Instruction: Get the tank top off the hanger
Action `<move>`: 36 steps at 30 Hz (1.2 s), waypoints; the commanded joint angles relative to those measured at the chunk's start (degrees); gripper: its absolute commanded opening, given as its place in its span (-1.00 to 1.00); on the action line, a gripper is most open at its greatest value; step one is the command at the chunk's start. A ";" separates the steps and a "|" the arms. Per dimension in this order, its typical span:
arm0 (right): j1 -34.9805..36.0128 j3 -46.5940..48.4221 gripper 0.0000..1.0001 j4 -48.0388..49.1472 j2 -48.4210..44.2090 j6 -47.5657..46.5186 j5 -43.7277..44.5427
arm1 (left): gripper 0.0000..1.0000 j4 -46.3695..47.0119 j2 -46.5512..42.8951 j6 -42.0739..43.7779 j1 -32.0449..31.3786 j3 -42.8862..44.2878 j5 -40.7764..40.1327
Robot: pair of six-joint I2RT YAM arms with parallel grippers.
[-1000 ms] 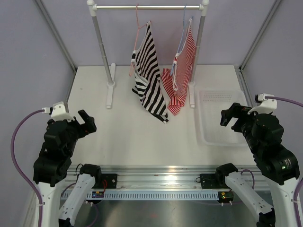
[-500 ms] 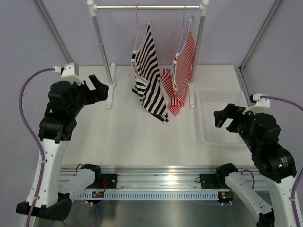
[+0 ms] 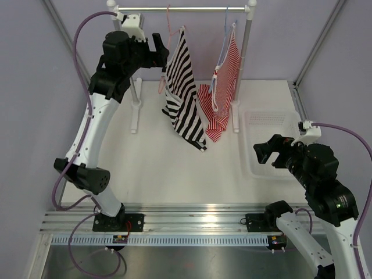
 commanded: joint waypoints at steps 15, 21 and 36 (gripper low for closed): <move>0.29 -3.02 0.99 1.52 -4.48 1.33 -6.61 | 0.06 -0.81 20.02 8.52 -2.04 18.96 -1.54; 0.29 -3.45 0.99 1.61 -4.57 0.36 -5.82 | -0.33 0.42 21.34 7.55 -2.22 19.84 -1.45; 0.29 -5.65 0.99 4.16 -3.25 0.36 -7.49 | -1.00 5.17 18.27 6.59 -3.98 19.49 -6.01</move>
